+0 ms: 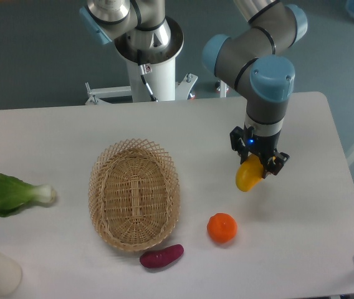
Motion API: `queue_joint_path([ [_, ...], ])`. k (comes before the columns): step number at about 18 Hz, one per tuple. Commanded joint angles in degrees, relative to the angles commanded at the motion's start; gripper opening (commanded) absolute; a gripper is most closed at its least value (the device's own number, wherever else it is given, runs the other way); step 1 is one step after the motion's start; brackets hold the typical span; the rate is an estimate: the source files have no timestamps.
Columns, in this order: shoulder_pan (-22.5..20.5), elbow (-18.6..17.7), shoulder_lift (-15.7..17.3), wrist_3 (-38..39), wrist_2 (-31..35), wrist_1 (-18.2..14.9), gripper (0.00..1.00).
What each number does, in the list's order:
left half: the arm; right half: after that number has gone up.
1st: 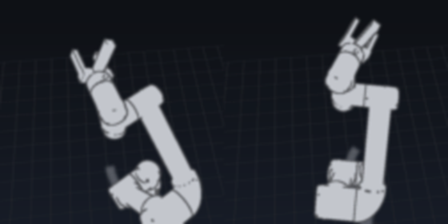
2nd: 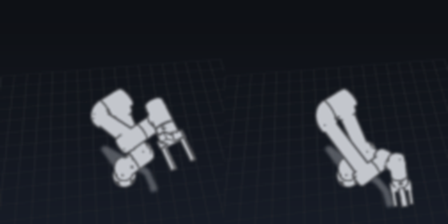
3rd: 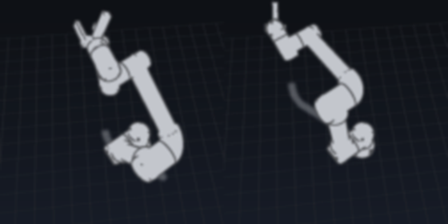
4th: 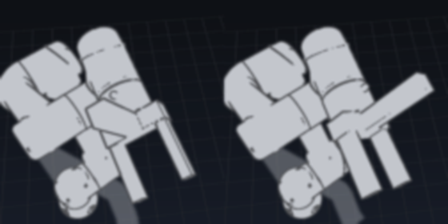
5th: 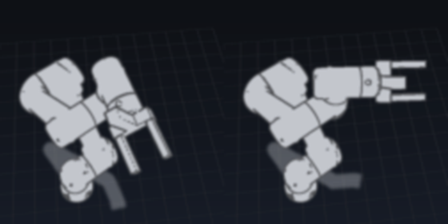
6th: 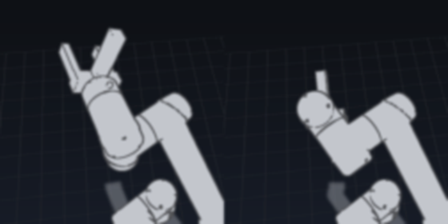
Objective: Place the mango in the basket
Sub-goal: 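Lift the held yellow mango slightly with the gripper, then carry the yellow mango over the wicker basket and lower it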
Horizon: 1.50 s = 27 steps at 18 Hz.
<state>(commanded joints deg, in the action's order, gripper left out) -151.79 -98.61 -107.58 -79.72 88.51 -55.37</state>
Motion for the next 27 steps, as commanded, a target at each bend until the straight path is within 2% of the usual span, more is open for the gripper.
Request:
queue_joint_path([
  [15, -0.09, 0.09, 0.09, 0.35, -0.53, -0.35, 0.37],
  [20, 0.35, 0.00, 0.61, 1.05, -3.77, -0.53, 0.36],
  [27, 5.79, 0.62, 0.53, 10.01, -4.31, -0.44, 0.36],
])
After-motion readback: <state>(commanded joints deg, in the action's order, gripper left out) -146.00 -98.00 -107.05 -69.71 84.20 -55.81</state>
